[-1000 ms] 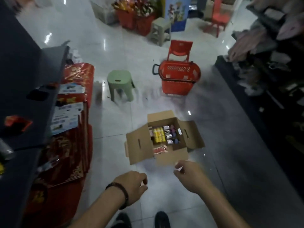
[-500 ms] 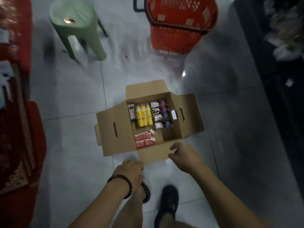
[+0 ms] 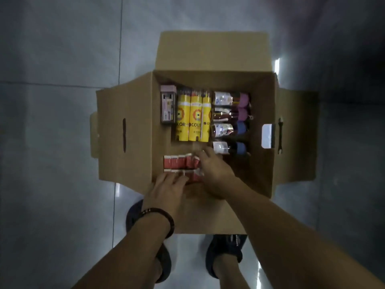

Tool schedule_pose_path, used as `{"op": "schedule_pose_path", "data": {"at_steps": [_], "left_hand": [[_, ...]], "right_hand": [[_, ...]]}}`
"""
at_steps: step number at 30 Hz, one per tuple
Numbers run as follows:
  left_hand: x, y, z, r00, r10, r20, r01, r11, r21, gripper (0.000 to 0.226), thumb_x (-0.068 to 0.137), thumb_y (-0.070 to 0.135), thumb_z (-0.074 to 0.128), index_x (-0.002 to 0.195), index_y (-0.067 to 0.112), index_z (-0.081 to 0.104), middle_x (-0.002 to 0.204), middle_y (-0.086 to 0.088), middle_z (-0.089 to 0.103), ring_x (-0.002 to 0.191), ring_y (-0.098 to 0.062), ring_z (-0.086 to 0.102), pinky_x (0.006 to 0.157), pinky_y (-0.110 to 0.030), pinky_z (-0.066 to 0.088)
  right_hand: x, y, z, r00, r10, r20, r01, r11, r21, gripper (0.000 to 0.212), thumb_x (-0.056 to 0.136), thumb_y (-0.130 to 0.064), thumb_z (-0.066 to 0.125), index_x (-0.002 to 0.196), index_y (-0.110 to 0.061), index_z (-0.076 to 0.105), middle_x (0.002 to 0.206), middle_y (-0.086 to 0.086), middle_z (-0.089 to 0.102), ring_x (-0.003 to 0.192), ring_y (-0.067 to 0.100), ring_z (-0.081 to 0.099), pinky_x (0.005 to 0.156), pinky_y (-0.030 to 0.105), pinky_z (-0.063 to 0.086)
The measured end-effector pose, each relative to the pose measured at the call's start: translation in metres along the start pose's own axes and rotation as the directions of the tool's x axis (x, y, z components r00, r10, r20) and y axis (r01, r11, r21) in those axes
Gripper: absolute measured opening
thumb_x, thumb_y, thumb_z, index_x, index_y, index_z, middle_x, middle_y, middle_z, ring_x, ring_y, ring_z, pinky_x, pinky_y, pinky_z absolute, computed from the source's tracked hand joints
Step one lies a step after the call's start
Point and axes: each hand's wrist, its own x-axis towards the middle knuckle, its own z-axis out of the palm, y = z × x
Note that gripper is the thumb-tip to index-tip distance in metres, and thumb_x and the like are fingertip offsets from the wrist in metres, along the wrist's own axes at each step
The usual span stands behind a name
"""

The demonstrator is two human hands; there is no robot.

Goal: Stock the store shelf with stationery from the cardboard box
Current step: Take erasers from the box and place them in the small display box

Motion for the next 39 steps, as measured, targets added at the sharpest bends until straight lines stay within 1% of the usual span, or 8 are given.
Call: {"op": "schedule_pose_path", "data": {"at_steps": [4, 8, 15, 20, 24, 29, 32, 39], "left_hand": [[0.008, -0.009, 0.032, 0.999, 0.030, 0.038, -0.031, 0.999, 0.029, 0.032, 0.106, 0.039, 0.038, 0.133, 0.042, 0.054, 0.138, 0.013, 0.055, 0.127, -0.018, 0.043, 0.108, -0.040, 0.036], [0.003, -0.015, 0.042, 0.992, 0.100, 0.078, -0.105, 0.993, 0.059, 0.056, 0.098, 0.067, 0.017, 0.141, 0.045, 0.044, 0.146, 0.018, 0.044, 0.135, -0.014, 0.033, 0.109, -0.040, 0.031], [0.004, -0.012, 0.054, 0.995, 0.095, -0.005, -0.094, 0.985, 0.147, 0.058, 0.095, 0.065, 0.017, 0.130, 0.039, 0.055, 0.134, 0.013, 0.053, 0.127, -0.020, 0.041, 0.099, -0.042, 0.037], [0.003, -0.014, 0.055, 0.994, 0.103, -0.035, -0.096, 0.983, 0.159, 0.055, 0.096, 0.064, 0.019, 0.128, 0.038, 0.056, 0.132, 0.012, 0.055, 0.125, -0.020, 0.043, 0.098, -0.043, 0.039], [0.004, -0.014, 0.055, 0.993, 0.112, -0.046, -0.103, 0.979, 0.176, 0.054, 0.097, 0.064, 0.018, 0.125, 0.038, 0.056, 0.131, 0.012, 0.054, 0.124, -0.020, 0.042, 0.097, -0.043, 0.038], [0.004, -0.014, 0.057, 0.990, 0.116, -0.075, -0.101, 0.978, 0.183, 0.054, 0.096, 0.064, 0.018, 0.124, 0.038, 0.056, 0.128, 0.013, 0.056, 0.122, -0.019, 0.044, 0.096, -0.042, 0.038], [0.004, -0.014, 0.057, 0.989, 0.124, -0.083, -0.107, 0.977, 0.183, 0.053, 0.096, 0.063, 0.018, 0.123, 0.038, 0.056, 0.128, 0.013, 0.056, 0.122, -0.019, 0.044, 0.095, -0.042, 0.038], [0.003, -0.014, 0.058, 0.986, 0.131, -0.105, -0.111, 0.978, 0.176, 0.053, 0.097, 0.063, 0.019, 0.122, 0.037, 0.057, 0.125, 0.011, 0.056, 0.120, -0.020, 0.046, 0.095, -0.042, 0.038]], "right_hand": [[0.023, 0.011, 0.027, 1.000, 0.000, 0.012, 0.001, 0.998, -0.060, 0.081, 0.094, -0.036, 0.074, 0.158, -0.028, 0.025, 0.161, 0.008, 0.025, 0.130, 0.039, 0.054, 0.095, 0.053, 0.056], [0.027, 0.018, 0.042, 0.996, 0.060, 0.073, -0.062, 0.998, 0.013, 0.073, 0.097, -0.040, 0.070, 0.155, -0.026, 0.029, 0.155, 0.014, 0.034, 0.136, 0.037, 0.049, 0.103, 0.053, 0.054], [0.035, 0.008, 0.031, 0.979, 0.172, 0.107, -0.185, 0.974, 0.128, 0.090, 0.088, -0.034, 0.084, 0.156, -0.026, 0.027, 0.160, 0.018, 0.033, 0.146, 0.042, 0.036, 0.118, 0.053, 0.037], [0.037, 0.008, 0.035, 0.974, 0.219, 0.061, -0.228, 0.935, 0.273, 0.071, 0.075, -0.040, 0.092, 0.127, -0.041, 0.042, 0.136, 0.005, 0.060, 0.130, 0.036, 0.056, 0.105, 0.057, 0.052], [0.038, 0.013, 0.034, 0.962, 0.261, 0.086, -0.274, 0.912, 0.306, 0.062, 0.079, -0.042, 0.089, 0.121, -0.041, 0.043, 0.116, 0.000, 0.060, 0.113, 0.030, 0.062, 0.095, 0.053, 0.058], [0.044, 0.011, 0.046, 0.964, 0.248, 0.096, -0.265, 0.885, 0.382, 0.056, 0.080, -0.035, 0.090, 0.124, -0.031, 0.056, 0.124, 0.000, 0.066, 0.118, 0.025, 0.064, 0.102, 0.048, 0.055], [0.046, 0.013, 0.053, 0.964, 0.246, 0.101, -0.265, 0.856, 0.445, 0.033, 0.083, -0.032, 0.088, 0.111, -0.028, 0.071, 0.111, -0.004, 0.073, 0.108, 0.019, 0.068, 0.099, 0.042, 0.057], [0.046, 0.016, 0.057, 0.946, 0.299, 0.128, -0.322, 0.813, 0.485, 0.027, 0.084, -0.034, 0.088, 0.106, -0.021, 0.080, 0.103, -0.003, 0.076, 0.096, 0.015, 0.069, 0.091, 0.038, 0.060]]}}
